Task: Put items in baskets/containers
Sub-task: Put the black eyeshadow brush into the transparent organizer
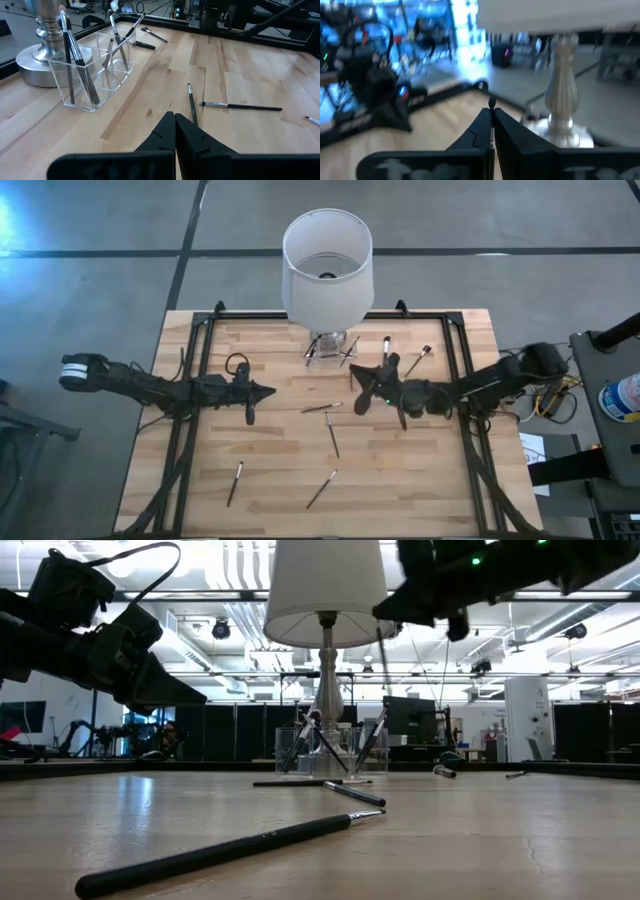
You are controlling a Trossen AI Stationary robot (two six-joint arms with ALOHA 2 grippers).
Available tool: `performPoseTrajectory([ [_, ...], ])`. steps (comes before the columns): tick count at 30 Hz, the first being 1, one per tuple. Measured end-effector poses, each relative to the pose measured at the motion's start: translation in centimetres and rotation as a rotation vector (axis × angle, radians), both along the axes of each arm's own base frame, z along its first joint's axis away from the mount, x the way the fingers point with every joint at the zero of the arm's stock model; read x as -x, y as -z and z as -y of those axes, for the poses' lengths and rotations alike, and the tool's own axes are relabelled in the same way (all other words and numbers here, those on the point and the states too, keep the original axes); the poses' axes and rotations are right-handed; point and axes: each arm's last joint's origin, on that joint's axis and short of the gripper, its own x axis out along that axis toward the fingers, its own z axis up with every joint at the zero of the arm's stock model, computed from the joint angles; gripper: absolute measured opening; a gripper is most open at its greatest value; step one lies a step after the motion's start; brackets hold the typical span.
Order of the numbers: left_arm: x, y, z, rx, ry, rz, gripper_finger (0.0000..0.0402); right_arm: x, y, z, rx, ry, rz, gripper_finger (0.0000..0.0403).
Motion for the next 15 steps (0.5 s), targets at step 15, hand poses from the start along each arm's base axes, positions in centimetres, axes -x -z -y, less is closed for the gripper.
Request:
performPoseTrajectory([
  [15,0.0,0.0,0.0,0.000,0.000,-0.003,0.0000,-6.8,2.7,5.8,0.087,0.245,0.116,0.0009],
])
